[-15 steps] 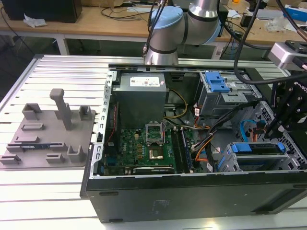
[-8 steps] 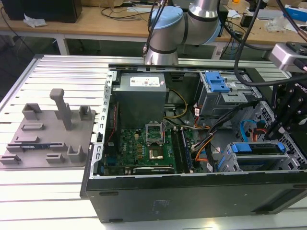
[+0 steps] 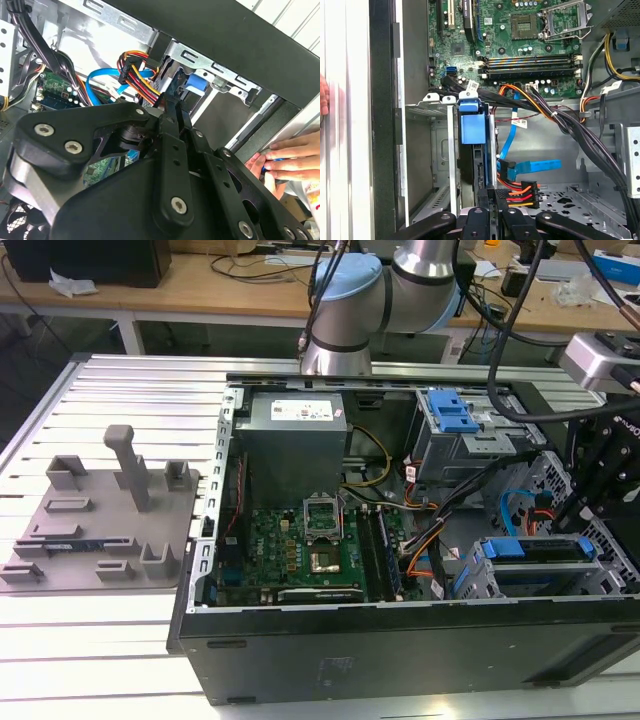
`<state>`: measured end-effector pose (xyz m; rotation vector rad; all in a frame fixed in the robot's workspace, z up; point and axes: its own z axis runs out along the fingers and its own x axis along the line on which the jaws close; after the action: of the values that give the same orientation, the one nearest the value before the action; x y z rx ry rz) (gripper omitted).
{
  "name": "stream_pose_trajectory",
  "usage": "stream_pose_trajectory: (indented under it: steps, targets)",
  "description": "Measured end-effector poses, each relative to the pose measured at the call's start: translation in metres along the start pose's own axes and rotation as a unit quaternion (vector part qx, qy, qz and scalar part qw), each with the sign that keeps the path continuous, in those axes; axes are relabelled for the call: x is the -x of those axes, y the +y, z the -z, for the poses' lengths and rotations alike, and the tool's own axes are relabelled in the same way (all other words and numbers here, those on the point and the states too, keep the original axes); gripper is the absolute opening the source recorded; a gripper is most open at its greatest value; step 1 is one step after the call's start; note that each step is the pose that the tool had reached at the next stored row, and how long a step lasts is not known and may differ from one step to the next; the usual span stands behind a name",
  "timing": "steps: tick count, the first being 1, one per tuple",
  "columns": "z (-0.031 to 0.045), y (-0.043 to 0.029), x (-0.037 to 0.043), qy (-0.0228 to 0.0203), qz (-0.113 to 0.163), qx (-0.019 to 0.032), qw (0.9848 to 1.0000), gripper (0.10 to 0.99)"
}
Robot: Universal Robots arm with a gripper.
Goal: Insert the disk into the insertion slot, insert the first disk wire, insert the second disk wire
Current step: 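Insert the first disk wire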
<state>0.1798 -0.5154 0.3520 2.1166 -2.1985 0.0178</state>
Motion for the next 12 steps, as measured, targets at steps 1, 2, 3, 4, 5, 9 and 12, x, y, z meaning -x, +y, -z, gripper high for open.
stream_pose_trajectory:
  steps: [1, 2, 3, 4, 5, 9, 12]
  targets:
    - [0.0000, 0.0000, 0.0000, 0.0001, 0.000, 0.0000, 1.0000, 0.165]
    - [0.0000, 0.0000, 0.0000, 0.0001, 0.000, 0.0000, 1.0000, 0.165]
    - [0.0000, 0.0000, -0.0001, 0.0000, 0.000, 0.0000, 1.0000, 0.165]
    - [-0.0001, -0.0001, -0.0003, -0.0001, -0.001, 0.0000, 1.0000, 0.165]
    - [-0.0002, 0.0000, -0.0004, -0.0001, -0.001, 0.0001, 1.0000, 0.165]
    - [-0.0001, -0.0001, -0.0006, -0.0005, -0.005, -0.0023, 1.0000, 0.165]
    - [-0.0001, 0.0000, -0.0006, -0.0010, -0.012, -0.0047, 0.9999, 0.165]
